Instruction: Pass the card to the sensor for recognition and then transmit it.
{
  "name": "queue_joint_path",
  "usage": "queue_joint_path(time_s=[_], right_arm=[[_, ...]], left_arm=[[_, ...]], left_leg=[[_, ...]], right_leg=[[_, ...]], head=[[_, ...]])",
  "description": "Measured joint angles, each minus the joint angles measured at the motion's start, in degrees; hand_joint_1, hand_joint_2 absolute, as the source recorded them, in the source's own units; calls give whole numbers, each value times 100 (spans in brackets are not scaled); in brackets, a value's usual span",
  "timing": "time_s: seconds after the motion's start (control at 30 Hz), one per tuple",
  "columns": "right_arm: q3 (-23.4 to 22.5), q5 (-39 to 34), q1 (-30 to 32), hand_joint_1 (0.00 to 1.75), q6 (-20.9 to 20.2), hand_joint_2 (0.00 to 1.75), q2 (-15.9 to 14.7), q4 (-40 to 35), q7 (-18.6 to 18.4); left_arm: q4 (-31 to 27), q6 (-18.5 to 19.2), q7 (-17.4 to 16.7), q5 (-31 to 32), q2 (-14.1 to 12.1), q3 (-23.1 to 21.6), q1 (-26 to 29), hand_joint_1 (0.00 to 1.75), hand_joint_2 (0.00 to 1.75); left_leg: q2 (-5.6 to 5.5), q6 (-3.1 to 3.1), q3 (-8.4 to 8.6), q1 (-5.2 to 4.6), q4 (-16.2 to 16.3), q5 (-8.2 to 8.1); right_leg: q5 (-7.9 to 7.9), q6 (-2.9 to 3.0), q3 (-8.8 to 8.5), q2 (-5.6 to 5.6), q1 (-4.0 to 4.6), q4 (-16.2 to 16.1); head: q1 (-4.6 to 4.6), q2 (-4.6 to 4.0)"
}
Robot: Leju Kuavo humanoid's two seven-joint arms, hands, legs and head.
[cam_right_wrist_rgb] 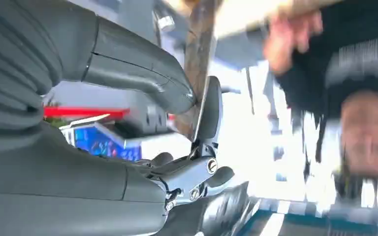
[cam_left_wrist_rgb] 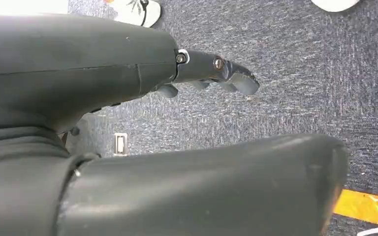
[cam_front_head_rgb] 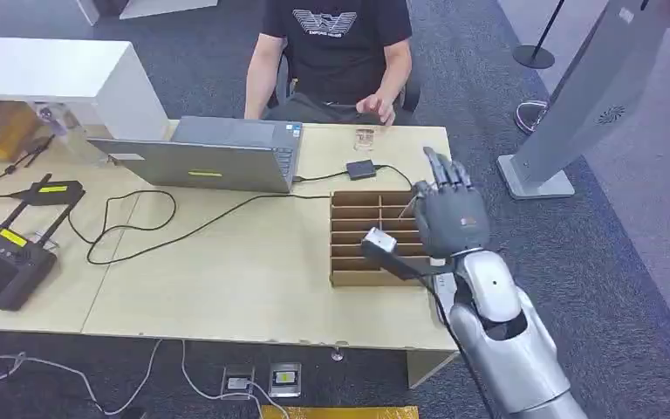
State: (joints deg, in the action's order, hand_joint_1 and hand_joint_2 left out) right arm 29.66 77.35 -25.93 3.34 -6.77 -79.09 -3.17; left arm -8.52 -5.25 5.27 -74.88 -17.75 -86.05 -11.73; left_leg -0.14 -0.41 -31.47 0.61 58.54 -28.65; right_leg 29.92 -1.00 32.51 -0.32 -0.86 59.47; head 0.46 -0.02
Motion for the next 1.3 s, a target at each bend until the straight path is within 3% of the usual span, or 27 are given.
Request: queue_joint_path(time_s=[0.23, 0.4, 0.67, 0.77, 0.83, 1.0, 1.3], right_arm=[[-559, -50, -395, 175, -138, 175, 122, -1047, 133], [-690, -186, -597, 175, -406, 175, 258, -1597, 105], [-688, -114, -525, 175, -61, 175, 385, -1662, -74], [-688, -72, -520, 175, -105, 175, 404, -1621, -87], [-681, 104, -529, 175, -46, 175, 443, -1475, -149], [-555, 553, -690, 175, 739, 175, 640, -247, -214], [-515, 813, -951, 175, 883, 175, 717, 1252, -179]], left_arm=[[0, -13, 17, -42, -7, -15, -2, 0, 0], [0, -2, 20, -50, -7, -22, -4, 0, 0], [0, -13, 63, 39, -13, -70, -19, 0, 0], [0, -13, 63, 55, -20, -96, -22, 0, 0], [0, -13, 63, 109, -22, -118, -25, 0, 0], [0, -24, 90, 116, -20, -122, -61, 0, 0], [0, -48, 135, -35, -22, -122, -62, 0, 0]], left_leg=[[1, 0, -1, -1, 0, 0], [1, 0, 0, 0, 0, 0], [1, 0, -2, 2, -1, 0], [1, 0, -4, 2, -1, 0], [0, 0, -7, 2, -1, -1], [-5, -3, -8, 4, -2, 2], [-8, -4, -13, 4, -2, 5]], right_leg=[[-2, 2, 0, 4, -1, -1], [-2, 2, 0, 3, 0, -1], [-2, 3, 1, 4, 2, 0], [-2, 3, 0, 3, 2, 0], [-2, 3, 0, 3, 2, 0], [-2, 3, 0, -6, 4, 1], [-2, 3, 3, -11, 4, 0]], head=[[0, 0], [2, 0], [0, 0], [0, 0], [0, 0], [0, 0], [0, 0]])
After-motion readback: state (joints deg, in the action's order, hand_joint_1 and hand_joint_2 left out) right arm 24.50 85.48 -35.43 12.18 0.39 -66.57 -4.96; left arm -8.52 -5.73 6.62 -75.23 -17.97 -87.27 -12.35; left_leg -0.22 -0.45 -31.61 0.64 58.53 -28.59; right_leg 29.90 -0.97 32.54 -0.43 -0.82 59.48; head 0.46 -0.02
